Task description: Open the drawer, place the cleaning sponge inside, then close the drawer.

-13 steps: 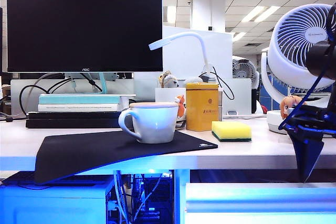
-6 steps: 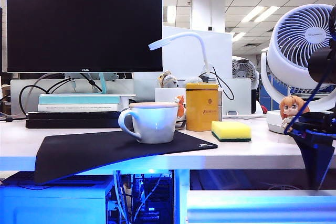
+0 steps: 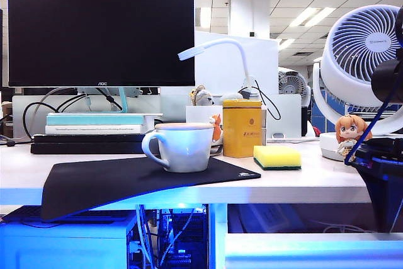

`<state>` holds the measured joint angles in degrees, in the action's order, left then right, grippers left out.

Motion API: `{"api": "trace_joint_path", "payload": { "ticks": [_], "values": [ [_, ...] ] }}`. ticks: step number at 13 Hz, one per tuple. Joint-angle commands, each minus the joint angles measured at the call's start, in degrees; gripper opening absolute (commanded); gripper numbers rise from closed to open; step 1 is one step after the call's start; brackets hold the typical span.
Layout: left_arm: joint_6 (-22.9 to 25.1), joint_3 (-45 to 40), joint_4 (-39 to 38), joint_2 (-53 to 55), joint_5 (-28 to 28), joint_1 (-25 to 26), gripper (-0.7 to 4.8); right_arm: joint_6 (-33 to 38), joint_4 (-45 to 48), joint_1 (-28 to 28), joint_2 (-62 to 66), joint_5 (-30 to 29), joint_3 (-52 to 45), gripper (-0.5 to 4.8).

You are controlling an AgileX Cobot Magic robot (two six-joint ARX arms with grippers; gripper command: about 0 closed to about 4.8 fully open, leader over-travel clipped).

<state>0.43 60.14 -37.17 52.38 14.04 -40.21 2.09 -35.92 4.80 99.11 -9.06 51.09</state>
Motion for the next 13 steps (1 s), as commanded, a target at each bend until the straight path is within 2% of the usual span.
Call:
{"api": "trace_joint_path", "payload": {
  "ticks": [1, 13],
  "values": [
    [0.2, 0.1, 0.3, -0.1, 0.2, 0.0, -0.06, -0.7, -2.7, 0.1, -0.2, -0.4, -1.0, 4.79],
    [0.2, 0.1, 0.3, -0.1, 0.3, 0.0, -0.06, -3.7, -8.6, 0.1, -0.2, -1.3, -3.9, 4.79]
  ]
}}
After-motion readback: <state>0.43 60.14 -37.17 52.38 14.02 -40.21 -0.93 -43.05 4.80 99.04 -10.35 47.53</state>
